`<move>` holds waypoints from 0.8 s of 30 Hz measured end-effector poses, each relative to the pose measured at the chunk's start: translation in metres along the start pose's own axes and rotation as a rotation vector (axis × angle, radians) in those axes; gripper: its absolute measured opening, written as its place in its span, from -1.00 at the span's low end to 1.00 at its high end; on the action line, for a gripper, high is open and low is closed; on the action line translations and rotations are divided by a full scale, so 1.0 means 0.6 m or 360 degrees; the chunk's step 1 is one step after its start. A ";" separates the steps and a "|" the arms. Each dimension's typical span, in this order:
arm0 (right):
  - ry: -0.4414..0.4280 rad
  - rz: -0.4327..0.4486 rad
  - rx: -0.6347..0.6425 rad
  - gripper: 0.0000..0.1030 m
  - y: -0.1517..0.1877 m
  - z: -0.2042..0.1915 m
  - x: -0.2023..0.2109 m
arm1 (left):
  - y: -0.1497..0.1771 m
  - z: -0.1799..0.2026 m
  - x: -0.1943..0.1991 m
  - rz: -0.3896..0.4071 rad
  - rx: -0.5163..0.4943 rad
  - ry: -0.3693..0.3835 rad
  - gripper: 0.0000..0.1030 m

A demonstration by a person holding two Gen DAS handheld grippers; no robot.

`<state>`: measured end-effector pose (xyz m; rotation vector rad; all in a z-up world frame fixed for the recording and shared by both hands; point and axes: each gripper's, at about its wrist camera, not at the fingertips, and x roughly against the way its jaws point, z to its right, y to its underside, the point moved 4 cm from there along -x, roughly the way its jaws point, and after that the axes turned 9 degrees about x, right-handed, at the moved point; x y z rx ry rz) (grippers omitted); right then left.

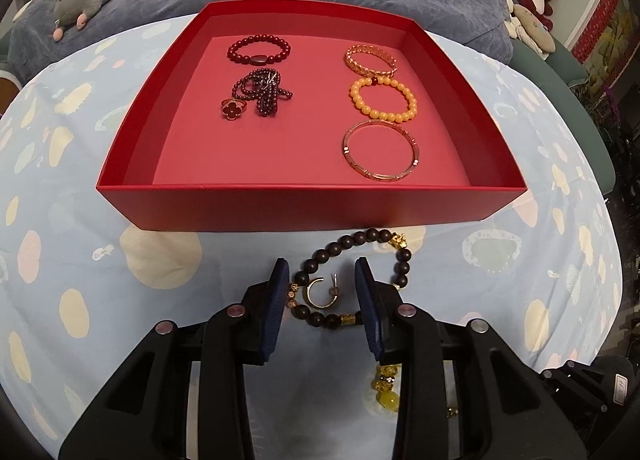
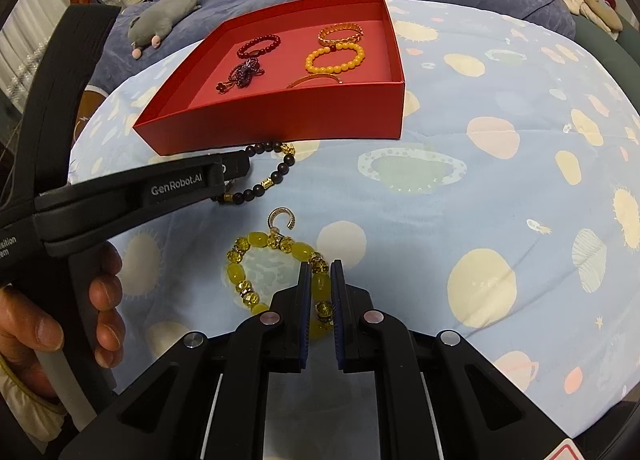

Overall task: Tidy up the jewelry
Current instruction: 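Grasp the black bead bracelet with the left tool while the right tool holds the amber bracelet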

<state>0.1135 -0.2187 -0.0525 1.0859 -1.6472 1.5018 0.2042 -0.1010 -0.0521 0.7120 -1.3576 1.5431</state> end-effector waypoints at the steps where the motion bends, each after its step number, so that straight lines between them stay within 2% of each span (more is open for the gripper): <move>1: 0.0001 -0.0002 0.0000 -0.82 0.000 -0.001 -0.001 | 0.000 -0.002 -0.001 0.0013 -0.0009 -0.0011 -0.56; 3: 0.0001 -0.0005 0.0004 -0.82 -0.001 -0.003 -0.002 | 0.000 -0.005 0.000 0.0019 -0.0017 -0.0020 -0.67; 4: 0.0001 -0.0007 0.0006 -0.82 -0.001 -0.003 -0.003 | 0.001 -0.006 0.001 0.0017 -0.0017 -0.0019 -0.82; 13: -0.0001 0.0028 0.0036 -0.82 -0.009 -0.020 0.017 | 0.021 -0.042 0.041 0.0031 0.0081 0.0004 -0.85; 24: -0.0023 0.0127 0.0087 -0.82 -0.027 -0.052 0.074 | 0.032 -0.067 0.112 0.0086 0.0129 0.0024 -0.85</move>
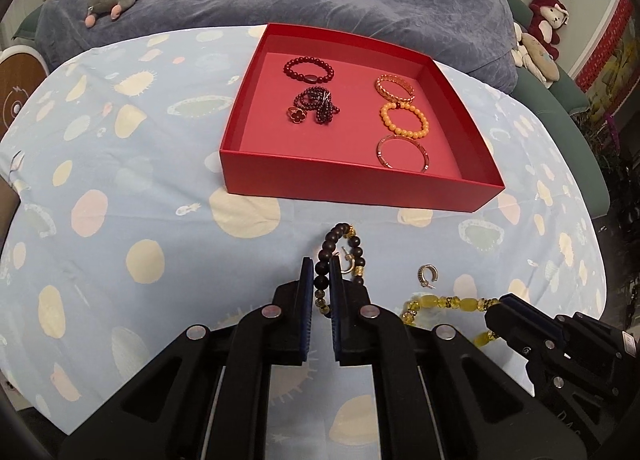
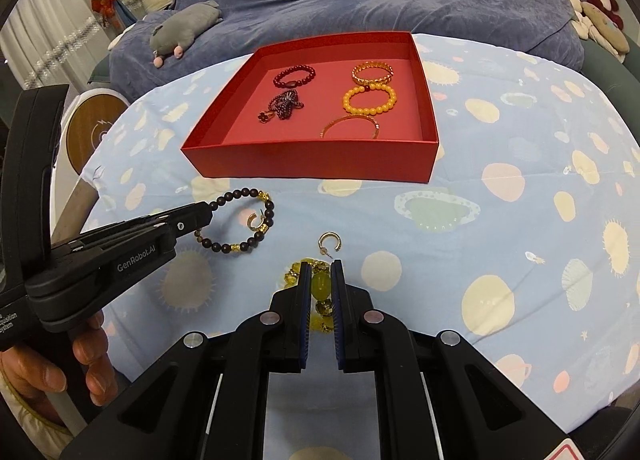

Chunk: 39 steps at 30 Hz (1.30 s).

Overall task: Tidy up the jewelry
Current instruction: 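Grasp the black bead bracelet with the left tool while the right tool holds the amber bracelet, then carry both bracelets into the red box and open both tools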

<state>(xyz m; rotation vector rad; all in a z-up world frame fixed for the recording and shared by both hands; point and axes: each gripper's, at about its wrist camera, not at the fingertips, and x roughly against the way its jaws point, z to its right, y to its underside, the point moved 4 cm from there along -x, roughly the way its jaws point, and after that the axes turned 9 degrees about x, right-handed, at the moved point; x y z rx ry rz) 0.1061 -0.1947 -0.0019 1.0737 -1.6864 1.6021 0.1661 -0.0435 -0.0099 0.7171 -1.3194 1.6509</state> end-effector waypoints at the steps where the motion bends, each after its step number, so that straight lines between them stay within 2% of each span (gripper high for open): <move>1: -0.0001 0.0009 0.0005 -0.82 -0.002 -0.002 0.005 | 0.000 0.000 0.006 0.0005 0.0003 0.0002 -0.85; 7: -0.0003 0.0059 0.0022 -0.82 -0.017 -0.013 0.036 | 0.000 -0.005 0.042 0.0033 0.0002 0.0008 -0.85; 16: 0.0017 0.0138 0.0043 -0.82 -0.044 -0.012 0.082 | -0.023 0.003 0.101 0.0096 0.0001 0.0077 -0.85; 28: 0.0043 0.0263 0.0090 -0.82 -0.115 0.004 0.116 | -0.086 0.035 0.142 0.0171 -0.0031 0.0138 -0.85; 39: 0.0046 0.0354 0.0120 -0.82 -0.214 0.021 0.099 | -0.169 0.065 0.132 0.0236 -0.0069 0.0186 -0.85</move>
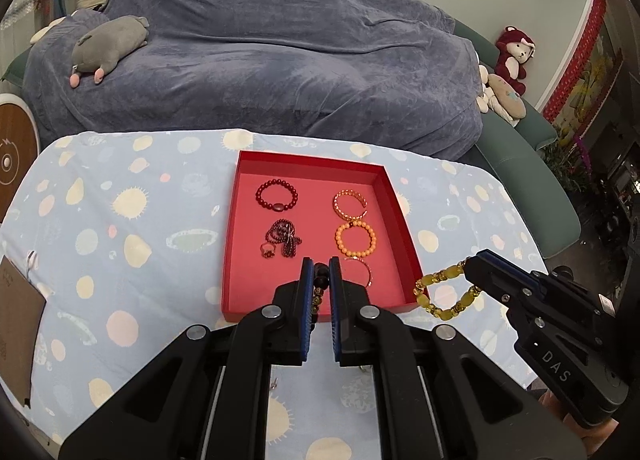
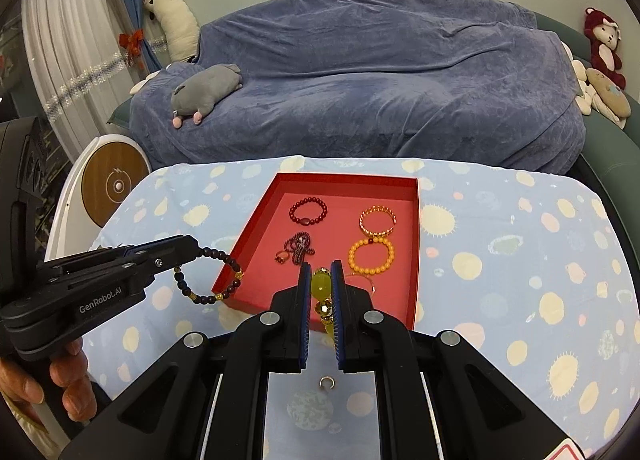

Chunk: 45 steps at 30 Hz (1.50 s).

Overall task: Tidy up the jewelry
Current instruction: 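Carry both bracelets into the red box and open both tools, then lift both tools out of the box over the two gold hoop earrings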

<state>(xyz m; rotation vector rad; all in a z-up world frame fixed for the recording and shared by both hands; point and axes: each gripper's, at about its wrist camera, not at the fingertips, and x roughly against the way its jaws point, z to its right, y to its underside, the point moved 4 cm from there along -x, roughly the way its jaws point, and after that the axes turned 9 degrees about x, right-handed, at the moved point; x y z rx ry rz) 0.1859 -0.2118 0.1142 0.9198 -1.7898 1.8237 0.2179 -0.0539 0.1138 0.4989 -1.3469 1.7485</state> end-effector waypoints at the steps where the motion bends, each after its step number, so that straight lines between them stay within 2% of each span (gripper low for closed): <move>1: -0.0002 -0.0001 -0.0003 -0.82 -0.005 0.003 -0.007 | -0.006 0.001 -0.006 0.0000 0.0000 0.0004 -0.85; 8: -0.0035 -0.0067 -0.0037 -0.82 -0.017 0.014 -0.073 | -0.024 -0.002 -0.063 -0.0064 0.0011 0.0001 -0.85; 23: -0.0118 -0.0182 -0.0041 -0.82 -0.001 -0.005 -0.181 | 0.000 -0.045 -0.175 -0.0216 0.0062 -0.0069 -0.85; 33: -0.0042 -0.0296 -0.0062 -0.81 0.027 0.033 -0.240 | 0.011 -0.069 -0.222 -0.0248 0.0064 -0.0138 -0.84; 35: 0.0004 -0.0275 -0.0056 -0.70 0.024 0.039 -0.235 | 0.007 -0.072 -0.221 -0.0221 0.0076 -0.0153 -0.83; 38: 0.0053 -0.0232 -0.0040 -0.31 0.018 0.041 -0.219 | 0.001 -0.074 -0.209 -0.0163 0.0101 -0.0166 -0.50; 39: 0.0065 -0.0212 -0.0037 -0.12 0.017 0.041 -0.212 | 0.000 -0.074 -0.202 -0.0134 0.0099 -0.0186 -0.29; 40: 0.0073 -0.0197 -0.0036 -0.05 0.017 0.041 -0.204 | 0.000 -0.073 -0.194 -0.0107 0.0091 -0.0204 -0.14; 42: 0.0069 -0.0187 -0.0037 -0.04 0.019 0.039 -0.192 | 0.003 -0.069 -0.181 -0.0081 0.0078 -0.0213 -0.04; 45: 0.0066 -0.0179 -0.0037 -0.04 0.027 0.033 -0.173 | 0.012 -0.065 -0.166 -0.0079 0.0077 -0.0206 -0.03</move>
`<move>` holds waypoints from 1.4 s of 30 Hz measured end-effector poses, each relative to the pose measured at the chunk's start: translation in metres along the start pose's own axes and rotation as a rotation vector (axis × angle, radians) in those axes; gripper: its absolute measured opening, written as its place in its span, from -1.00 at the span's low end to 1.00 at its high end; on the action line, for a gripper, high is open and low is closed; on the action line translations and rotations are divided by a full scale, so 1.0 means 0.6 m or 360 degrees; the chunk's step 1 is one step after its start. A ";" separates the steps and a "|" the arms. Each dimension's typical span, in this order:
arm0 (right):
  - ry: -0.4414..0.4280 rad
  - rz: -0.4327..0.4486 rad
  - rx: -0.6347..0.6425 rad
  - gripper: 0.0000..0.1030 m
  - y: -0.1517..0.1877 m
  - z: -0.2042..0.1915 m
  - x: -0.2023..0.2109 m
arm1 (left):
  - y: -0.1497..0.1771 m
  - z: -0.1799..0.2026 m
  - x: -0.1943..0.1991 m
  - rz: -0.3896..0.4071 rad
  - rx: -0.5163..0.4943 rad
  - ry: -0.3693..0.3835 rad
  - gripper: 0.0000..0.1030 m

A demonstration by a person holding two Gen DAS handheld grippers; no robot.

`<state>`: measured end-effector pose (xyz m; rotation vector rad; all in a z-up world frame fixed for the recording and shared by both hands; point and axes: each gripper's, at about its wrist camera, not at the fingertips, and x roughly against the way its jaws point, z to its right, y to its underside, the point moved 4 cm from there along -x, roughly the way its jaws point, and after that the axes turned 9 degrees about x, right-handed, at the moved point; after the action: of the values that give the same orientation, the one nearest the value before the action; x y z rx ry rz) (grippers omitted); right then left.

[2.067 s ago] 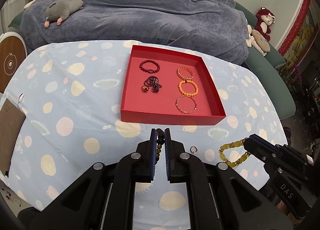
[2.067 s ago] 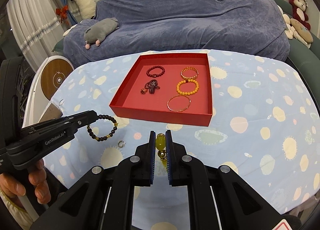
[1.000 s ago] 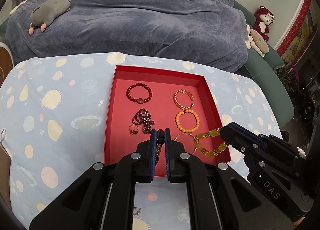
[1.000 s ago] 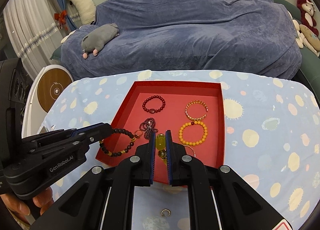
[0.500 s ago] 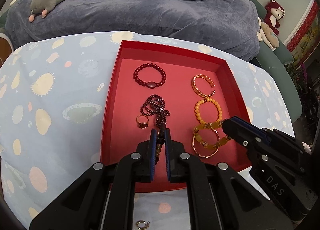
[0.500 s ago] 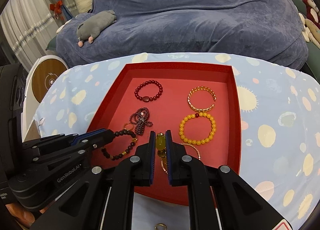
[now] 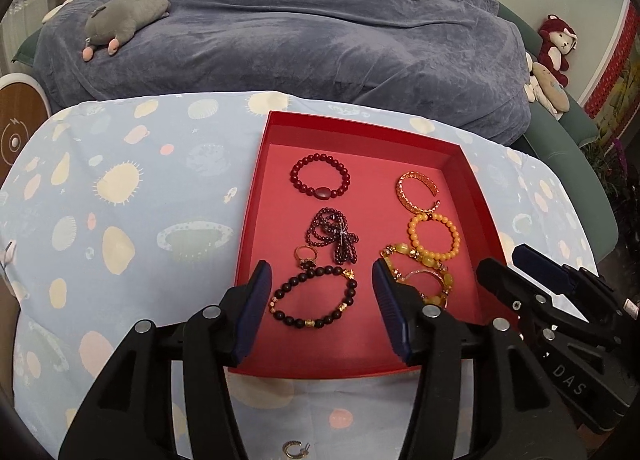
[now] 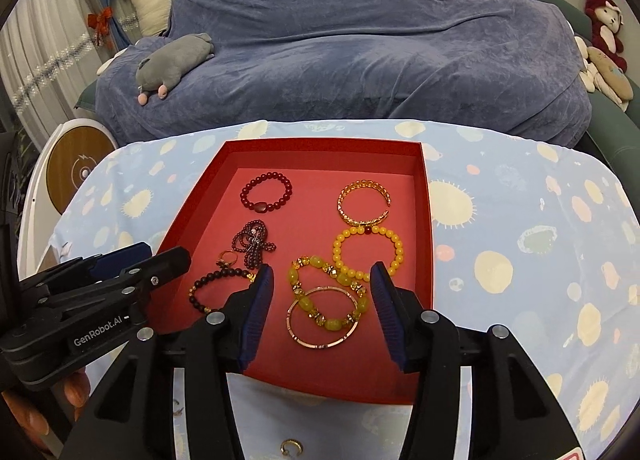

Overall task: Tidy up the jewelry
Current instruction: 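Lift both tools out of the box over the two gold hoop earrings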

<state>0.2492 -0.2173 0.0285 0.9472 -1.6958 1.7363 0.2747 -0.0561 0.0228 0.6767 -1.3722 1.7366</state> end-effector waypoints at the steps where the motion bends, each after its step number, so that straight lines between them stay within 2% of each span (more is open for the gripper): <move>1: 0.0001 0.0002 -0.0001 -0.04 0.005 -0.002 0.006 | 0.004 0.000 0.005 -0.0001 0.0001 -0.0001 -0.03; 21: 0.0009 -0.0071 -0.0044 -0.04 0.118 -0.021 0.090 | 0.104 -0.008 0.089 -0.0029 -0.0002 -0.0002 -0.01; 33: -0.0014 -0.0176 -0.0049 -0.05 0.192 -0.042 0.096 | 0.174 -0.035 0.100 -0.0104 0.0014 -0.0040 -0.01; 42: -0.0048 -0.0229 -0.0023 -0.05 0.218 -0.065 0.083 | 0.204 -0.049 0.098 -0.0139 0.0012 -0.0067 -0.01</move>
<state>0.1117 -0.1932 -0.0126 1.0664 -1.6148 1.6219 0.1422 -0.0234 -0.0028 0.7705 -1.3451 1.6677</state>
